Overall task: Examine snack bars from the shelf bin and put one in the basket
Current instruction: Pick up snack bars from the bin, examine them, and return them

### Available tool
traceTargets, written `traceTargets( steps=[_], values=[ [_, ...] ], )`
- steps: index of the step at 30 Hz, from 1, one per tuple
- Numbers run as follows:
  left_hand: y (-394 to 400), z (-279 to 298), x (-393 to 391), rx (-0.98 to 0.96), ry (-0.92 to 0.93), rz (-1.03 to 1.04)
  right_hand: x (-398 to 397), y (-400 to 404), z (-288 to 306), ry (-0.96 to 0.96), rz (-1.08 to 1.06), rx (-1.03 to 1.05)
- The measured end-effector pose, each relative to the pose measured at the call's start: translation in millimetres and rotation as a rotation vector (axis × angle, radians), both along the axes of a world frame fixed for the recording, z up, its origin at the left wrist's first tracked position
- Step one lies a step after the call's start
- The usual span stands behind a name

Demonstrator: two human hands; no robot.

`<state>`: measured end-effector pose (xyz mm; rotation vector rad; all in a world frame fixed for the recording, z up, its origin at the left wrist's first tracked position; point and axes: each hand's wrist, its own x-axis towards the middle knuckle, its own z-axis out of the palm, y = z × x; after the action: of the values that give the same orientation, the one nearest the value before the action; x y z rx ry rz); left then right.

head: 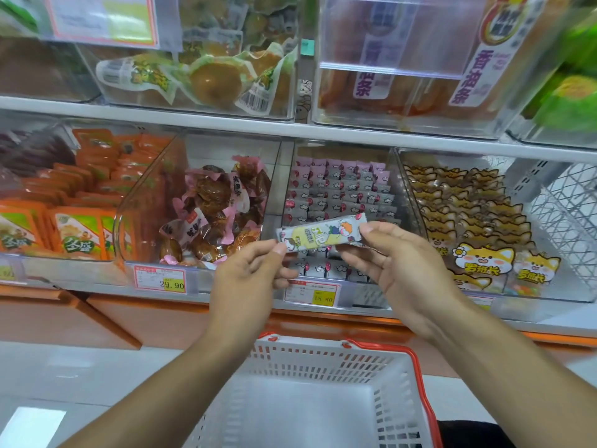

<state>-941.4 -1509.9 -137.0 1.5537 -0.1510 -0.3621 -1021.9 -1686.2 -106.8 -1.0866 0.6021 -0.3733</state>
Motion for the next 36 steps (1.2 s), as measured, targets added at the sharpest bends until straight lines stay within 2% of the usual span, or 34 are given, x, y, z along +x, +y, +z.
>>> traceTargets(
  steps=[9, 13, 15, 18, 20, 22, 26, 32, 36],
  values=[
    [-0.7, -4.8, 5.8, 0.032, -0.033, 0.007, -6.4, -10.0, -4.1, 0.076, 0.001, -0.075],
    [0.1, -5.9, 5.2, 0.028, -0.025, 0.004, -8.3, -13.4, -4.3, 0.099, 0.068, -0.114],
    [0.1, -6.2, 4.8, 0.02, -0.015, 0.005, -11.8, -15.4, -5.6, 0.086, 0.16, -0.206],
    [-0.7, -5.0, 4.4, 0.023, -0.009, 0.012, -18.2, -14.3, -5.9, 0.094, 0.295, -0.497],
    [-0.9, -4.4, 3.9, 0.023, -0.008, 0.013, -19.2, -12.0, -4.2, 0.093, 0.325, -0.648],
    [-0.1, -3.4, 3.8, 0.031, -0.015, 0.011, -19.5, -10.0, -4.4, 0.102, 0.323, -0.712],
    [0.9, 0.5, 4.3, -0.06, 0.026, -0.023, -20.9, -7.8, -5.6, 0.079, 0.291, -0.672],
    [-0.3, 2.7, 1.4, -0.24, 0.069, -0.138, -18.8, -5.9, -3.6, 0.01, 0.183, -0.461],
    [1.0, 0.1, 2.4, -0.206, 0.084, -0.118, -17.4, -7.6, -2.0, 0.037, 0.17, -0.33]
  ],
)
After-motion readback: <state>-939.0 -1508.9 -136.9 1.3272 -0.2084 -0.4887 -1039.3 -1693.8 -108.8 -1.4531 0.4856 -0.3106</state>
